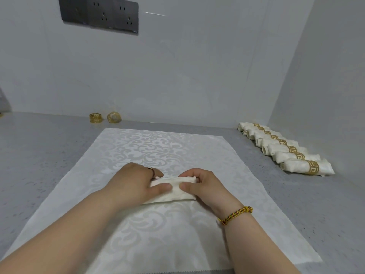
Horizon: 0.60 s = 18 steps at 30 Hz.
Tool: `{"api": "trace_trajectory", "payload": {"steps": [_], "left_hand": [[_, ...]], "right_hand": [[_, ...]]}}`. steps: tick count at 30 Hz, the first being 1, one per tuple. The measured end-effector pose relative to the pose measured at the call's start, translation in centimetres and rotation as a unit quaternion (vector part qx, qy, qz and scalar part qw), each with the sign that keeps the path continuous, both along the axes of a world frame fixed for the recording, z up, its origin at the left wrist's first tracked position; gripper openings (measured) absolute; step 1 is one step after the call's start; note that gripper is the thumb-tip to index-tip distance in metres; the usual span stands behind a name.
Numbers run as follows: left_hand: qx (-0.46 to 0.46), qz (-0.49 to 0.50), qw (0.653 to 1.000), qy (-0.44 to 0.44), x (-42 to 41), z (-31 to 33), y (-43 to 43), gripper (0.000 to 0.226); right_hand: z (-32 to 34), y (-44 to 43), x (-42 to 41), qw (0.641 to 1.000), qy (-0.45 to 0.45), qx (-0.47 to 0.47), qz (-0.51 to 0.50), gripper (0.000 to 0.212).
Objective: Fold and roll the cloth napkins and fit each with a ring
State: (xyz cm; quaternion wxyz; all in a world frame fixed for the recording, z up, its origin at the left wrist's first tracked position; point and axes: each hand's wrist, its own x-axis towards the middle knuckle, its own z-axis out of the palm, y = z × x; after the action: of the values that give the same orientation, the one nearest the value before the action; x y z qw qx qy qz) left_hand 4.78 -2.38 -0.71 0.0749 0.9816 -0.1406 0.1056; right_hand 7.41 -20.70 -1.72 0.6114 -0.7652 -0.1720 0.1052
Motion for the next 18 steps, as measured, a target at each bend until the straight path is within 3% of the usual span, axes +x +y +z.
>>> {"api": "trace_trajectory", "payload": {"steps": [3, 7, 11, 18], "left_hand": [[-0.004, 0.0, 0.997, 0.081, 0.9, 0.8, -2.4, 0.059], [-0.097, -0.01, 0.988, 0.122, 1.5, 0.7, -3.2, 0.033], [-0.195, 0.022, 0.976, 0.094, 1.4, 1.0, -1.7, 0.022], [-0.277, 0.142, 0.95, 0.029, 0.4, 3.2, 6.0, 0.043]], "right_hand": [[0.1, 0.1, -0.1, 1.0, 0.0, 0.013, -0.003, 0.023], [0.2, 0.1, -0.2, 0.998, 0.01, 0.052, -0.029, 0.02], [0.3, 0.3, 0.2, 0.989, 0.01, 0.122, -0.083, 0.011], [-0.7, 2.0, 0.4, 0.992, -0.083, -0.08, -0.059, 0.021]]}}
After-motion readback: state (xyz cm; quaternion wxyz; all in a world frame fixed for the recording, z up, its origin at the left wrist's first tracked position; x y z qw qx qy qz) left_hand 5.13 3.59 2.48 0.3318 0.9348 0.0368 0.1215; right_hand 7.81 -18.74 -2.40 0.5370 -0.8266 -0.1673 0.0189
